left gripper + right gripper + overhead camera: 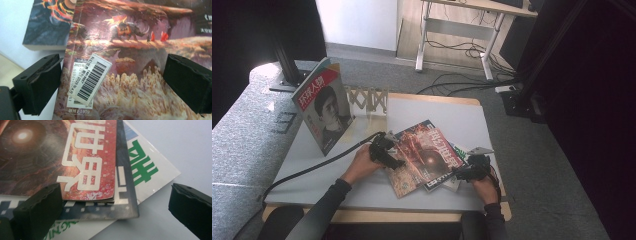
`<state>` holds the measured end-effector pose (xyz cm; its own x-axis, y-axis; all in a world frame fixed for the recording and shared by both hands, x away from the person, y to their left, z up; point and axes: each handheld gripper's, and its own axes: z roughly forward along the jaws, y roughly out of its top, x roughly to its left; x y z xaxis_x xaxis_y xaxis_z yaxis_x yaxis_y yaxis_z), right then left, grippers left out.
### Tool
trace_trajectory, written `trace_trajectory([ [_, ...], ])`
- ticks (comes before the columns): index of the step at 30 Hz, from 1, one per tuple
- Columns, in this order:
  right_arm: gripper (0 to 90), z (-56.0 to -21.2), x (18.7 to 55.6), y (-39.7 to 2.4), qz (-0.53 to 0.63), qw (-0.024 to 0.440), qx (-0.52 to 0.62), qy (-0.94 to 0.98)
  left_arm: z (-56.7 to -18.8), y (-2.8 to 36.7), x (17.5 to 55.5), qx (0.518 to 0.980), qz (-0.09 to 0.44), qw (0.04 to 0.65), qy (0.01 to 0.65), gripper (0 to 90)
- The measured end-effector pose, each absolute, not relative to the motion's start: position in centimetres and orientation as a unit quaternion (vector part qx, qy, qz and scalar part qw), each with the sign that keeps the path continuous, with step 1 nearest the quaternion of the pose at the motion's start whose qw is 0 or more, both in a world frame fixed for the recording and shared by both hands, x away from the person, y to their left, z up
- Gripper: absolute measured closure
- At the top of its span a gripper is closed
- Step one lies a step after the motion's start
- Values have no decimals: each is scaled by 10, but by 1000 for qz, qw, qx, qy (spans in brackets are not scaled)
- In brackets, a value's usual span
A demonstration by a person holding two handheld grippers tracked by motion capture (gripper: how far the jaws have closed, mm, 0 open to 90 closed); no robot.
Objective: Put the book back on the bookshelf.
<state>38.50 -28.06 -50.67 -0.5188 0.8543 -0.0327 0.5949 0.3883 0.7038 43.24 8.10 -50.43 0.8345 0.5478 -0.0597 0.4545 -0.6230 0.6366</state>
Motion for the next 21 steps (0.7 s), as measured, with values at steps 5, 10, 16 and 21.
trace_trajectory([
  [5,0,-507,397,-280,324,203,457,803,-508,85,423,899,75,331,278,21],
  [10,0,-507,408,-277,323,207,465,798,-510,88,416,900,74,325,279,13],
  [16,0,-508,424,-273,327,205,472,792,-514,90,411,896,57,327,296,0],
  [21,0,-509,437,-268,328,203,477,790,-514,93,405,898,57,324,294,0],
])
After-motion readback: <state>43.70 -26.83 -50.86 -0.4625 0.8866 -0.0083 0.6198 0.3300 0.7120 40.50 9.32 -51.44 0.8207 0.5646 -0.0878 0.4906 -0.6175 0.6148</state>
